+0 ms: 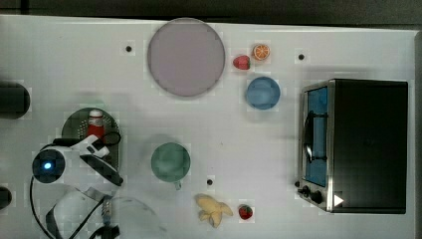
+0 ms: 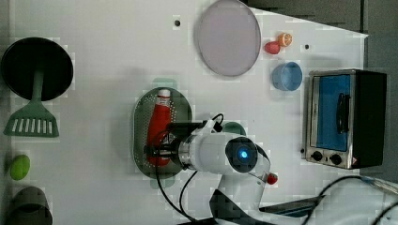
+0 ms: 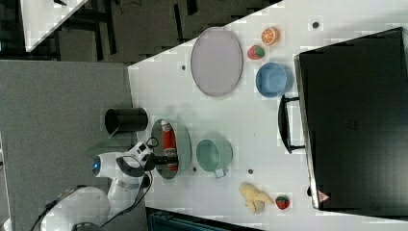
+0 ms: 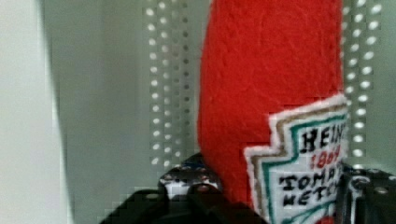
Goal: Pick ketchup from strainer and place it on the table
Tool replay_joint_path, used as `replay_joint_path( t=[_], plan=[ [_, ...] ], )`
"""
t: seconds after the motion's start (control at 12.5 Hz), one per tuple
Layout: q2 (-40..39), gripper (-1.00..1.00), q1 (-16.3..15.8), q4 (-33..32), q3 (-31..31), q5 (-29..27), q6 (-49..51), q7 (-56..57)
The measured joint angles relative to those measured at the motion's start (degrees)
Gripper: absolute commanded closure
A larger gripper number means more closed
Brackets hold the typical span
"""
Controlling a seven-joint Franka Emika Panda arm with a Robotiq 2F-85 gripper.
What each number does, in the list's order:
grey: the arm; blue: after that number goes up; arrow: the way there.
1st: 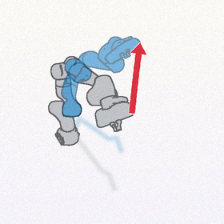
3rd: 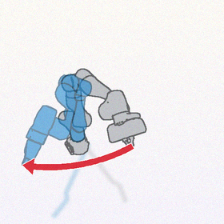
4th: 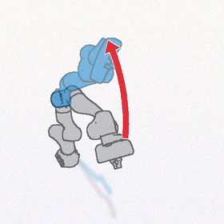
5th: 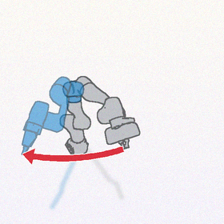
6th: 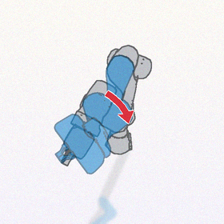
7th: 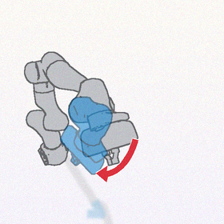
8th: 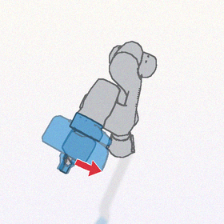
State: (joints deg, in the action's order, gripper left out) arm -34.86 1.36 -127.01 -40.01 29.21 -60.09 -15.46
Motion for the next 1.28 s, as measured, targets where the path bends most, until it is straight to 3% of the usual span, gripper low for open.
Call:
replay_joint_path(
  t=[0.32,0.56,0.96,1.28],
  plan=[
    [11.0,-0.19,1.2,0.3,-4.1,-9.1,9.5,-0.1],
    [20.9,-0.19,2.0,2.9,-6.5,-21.0,15.4,-0.1],
    [23.8,-0.19,3.0,14.9,-7.3,-23.6,29.3,0.7],
    [23.7,-0.19,4.4,20.3,0.2,-24.1,38.7,5.9]
  ],
)
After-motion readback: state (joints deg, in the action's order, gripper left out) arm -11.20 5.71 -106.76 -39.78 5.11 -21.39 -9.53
